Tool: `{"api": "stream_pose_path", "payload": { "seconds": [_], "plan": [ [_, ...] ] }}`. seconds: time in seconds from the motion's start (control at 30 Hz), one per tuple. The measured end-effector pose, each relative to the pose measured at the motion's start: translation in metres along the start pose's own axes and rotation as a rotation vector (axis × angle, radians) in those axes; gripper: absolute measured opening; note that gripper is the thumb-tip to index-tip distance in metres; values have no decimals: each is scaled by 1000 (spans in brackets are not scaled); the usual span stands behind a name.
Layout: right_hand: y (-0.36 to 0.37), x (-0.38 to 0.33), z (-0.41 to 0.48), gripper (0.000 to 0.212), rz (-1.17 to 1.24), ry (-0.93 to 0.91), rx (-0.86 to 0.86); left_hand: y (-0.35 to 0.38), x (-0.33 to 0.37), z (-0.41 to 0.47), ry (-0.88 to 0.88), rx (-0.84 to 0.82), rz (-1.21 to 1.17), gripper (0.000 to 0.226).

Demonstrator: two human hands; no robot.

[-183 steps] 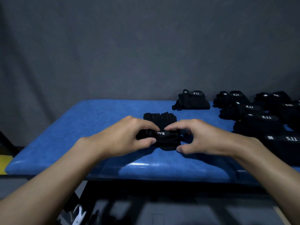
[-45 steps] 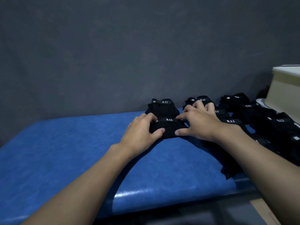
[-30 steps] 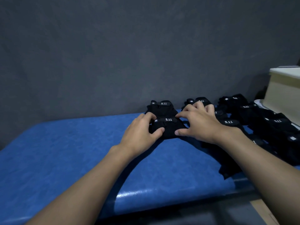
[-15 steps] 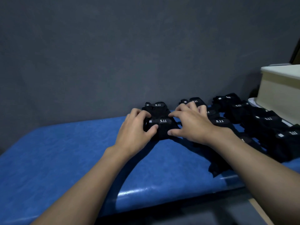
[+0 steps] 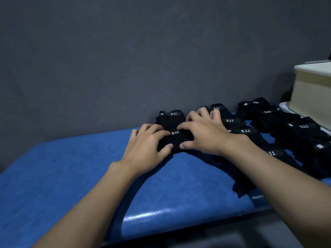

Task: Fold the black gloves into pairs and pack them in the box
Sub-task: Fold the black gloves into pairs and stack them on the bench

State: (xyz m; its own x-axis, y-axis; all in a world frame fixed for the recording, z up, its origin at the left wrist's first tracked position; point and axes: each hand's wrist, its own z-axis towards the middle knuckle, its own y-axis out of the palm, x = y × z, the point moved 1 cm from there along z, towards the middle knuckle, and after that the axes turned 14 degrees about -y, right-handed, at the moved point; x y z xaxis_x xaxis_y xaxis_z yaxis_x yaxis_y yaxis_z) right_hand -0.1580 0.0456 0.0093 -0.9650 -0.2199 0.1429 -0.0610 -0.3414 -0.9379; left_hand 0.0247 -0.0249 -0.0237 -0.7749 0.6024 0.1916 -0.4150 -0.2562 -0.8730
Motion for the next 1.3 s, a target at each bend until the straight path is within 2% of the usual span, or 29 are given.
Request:
{"api": "stream_pose_path", "payload": {
  "seconds": [0.23, 0.5, 0.67, 0.87, 1.3],
  "plan": [
    [8, -1, 5, 59, 23, 28, -102, 4, -1, 2, -25, -66, 35, 49],
    [10, -1, 10, 60, 14, 30, -114, 5, -2, 4, -47, -100, 23, 51],
    [7, 0, 7, 64, 33, 42, -80, 1, 0, 3, -61, -99, -86, 48],
    [1, -1, 4, 66, 71, 36, 32, -8, 3, 3, -43, -16, -212, 42],
    [-12, -1, -9, 71, 113, 43, 105, -15, 10, -1, -19, 7, -238, 48]
  ]
}}
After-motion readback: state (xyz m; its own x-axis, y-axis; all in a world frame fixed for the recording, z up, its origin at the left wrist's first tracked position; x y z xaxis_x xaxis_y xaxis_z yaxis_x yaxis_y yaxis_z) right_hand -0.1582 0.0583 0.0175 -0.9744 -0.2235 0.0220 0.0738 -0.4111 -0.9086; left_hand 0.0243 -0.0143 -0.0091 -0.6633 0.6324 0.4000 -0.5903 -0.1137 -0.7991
